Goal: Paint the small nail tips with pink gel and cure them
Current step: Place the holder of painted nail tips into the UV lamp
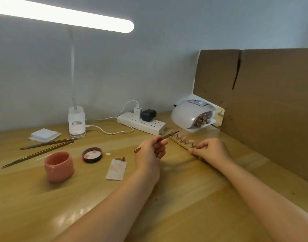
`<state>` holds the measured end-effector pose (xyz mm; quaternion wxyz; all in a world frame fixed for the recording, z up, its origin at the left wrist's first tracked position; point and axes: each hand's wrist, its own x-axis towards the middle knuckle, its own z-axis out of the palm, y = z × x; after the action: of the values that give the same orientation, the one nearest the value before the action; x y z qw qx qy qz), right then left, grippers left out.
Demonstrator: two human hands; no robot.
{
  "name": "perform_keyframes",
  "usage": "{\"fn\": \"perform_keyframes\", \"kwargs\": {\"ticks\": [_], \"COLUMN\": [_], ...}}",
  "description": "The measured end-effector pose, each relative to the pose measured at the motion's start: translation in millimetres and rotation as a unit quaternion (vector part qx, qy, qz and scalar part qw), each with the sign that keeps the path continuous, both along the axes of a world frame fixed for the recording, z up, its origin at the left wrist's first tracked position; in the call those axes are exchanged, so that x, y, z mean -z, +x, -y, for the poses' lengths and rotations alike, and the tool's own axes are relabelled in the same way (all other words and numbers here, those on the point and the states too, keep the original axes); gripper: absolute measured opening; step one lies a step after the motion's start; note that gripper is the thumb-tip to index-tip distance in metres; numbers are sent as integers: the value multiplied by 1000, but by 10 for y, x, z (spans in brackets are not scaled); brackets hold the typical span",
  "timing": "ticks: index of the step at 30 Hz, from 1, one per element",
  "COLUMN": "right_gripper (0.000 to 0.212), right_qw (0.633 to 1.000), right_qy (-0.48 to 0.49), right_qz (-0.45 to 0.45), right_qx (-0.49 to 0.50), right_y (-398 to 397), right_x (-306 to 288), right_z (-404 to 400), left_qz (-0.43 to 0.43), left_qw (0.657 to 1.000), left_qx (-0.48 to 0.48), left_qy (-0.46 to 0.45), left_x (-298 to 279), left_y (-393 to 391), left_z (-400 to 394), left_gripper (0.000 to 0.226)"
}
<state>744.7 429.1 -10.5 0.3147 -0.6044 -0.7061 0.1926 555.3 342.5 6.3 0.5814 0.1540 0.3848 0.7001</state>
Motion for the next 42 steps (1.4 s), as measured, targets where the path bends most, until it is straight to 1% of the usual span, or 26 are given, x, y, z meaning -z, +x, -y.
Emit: {"fn": "perform_keyframes", "kwargs": {"ticks": [2, 4, 5, 7, 9, 10, 12, 14, 15, 17, 18, 20, 22, 24, 27, 28, 30, 31, 32, 33, 35, 37, 42], "right_gripper": [26, 21, 19, 20, 19, 19, 16, 16, 18, 29, 33, 36, 28, 25, 37, 37, 30, 22, 14, 14, 22, 27, 46], "right_qw": [998, 995, 993, 978, 963, 964, 981, 989, 988, 985, 983, 982, 981, 980, 976, 975, 972, 970, 971, 974, 977, 977, 969], "right_qy": [-6, -18, -44, -135, -192, -191, -149, -84, -62, -52, -51, -39, -37, -46, -69, -76, -91, -92, -72, -51, -6, 17, 30], "right_qz": [61, 87, 84, 83, 120, 134, 119, 87, 63, 4, -3, 23, 44, 55, 59, 66, 70, 78, 80, 79, 64, 84, 157], "right_qx": [-8, -40, -73, -137, -146, -125, -31, 86, 127, 167, 175, 185, 185, 187, 196, 197, 205, 212, 212, 208, 204, 194, 190], "right_y": [-8, 29, 74, 196, 308, 355, 431, 485, 500, 489, 484, 473, 456, 452, 453, 447, 424, 431, 425, 417, 421, 463, 695], "right_x": [4, -25, -65, -196, -319, -351, -343, -250, -190, -65, 2, 75, 62, 36, -1, -13, -48, -47, -27, 1, 68, 86, 99], "right_z": [-68, -160, -205, -329, -552, -717, -1091, -1423, -1541, -1717, -1792, -1925, -2027, -2094, -2142, -2145, -2139, -2143, -2132, -2101, -2007, -1858, -1446], "left_qz": [-1, 4, 5, 12, 20, 19, 14, 18, 22, 26, 28, 33, 39, 43, 46, 46, 43, 42, 42, 42, 38, 37, 34], "left_qw": [1000, 1000, 999, 999, 999, 999, 999, 999, 999, 999, 999, 999, 998, 998, 998, 998, 998, 998, 998, 998, 998, 999, 999], "left_qx": [1, 3, 5, 3, -13, -21, -30, -35, -37, -36, -34, -31, -35, -39, -41, -40, -37, -36, -35, -34, -30, -25, -20], "left_qy": [13, 28, 33, 37, 36, 35, 36, 34, 32, 30, 29, 29, 29, 26, 26, 26, 25, 25, 27, 29, 27, 23, 25], "left_x": [57, 115, 141, 175, 185, 188, 191, 197, 199, 202, 200, 190, 185, 180, 183, 183, 182, 178, 174, 176, 187, 186, 190], "left_y": [16, -18, -43, -65, -61, -51, -41, -46, -51, -56, -55, -51, -53, -50, -46, -48, -49, -44, -43, -46, -59, -65, -75], "left_z": [-69, -101, -108, -119, -134, -142, -161, -179, -183, -189, -187, -182, -188, -193, -197, -198, -200, -202, -199, -199, -203, -201, -196], "left_gripper": [13, 14, 15, 15, 14, 15, 15, 16, 16, 14, 14, 25, 31, 32, 32, 32, 33, 33, 32, 31, 22, 14, 14]}}
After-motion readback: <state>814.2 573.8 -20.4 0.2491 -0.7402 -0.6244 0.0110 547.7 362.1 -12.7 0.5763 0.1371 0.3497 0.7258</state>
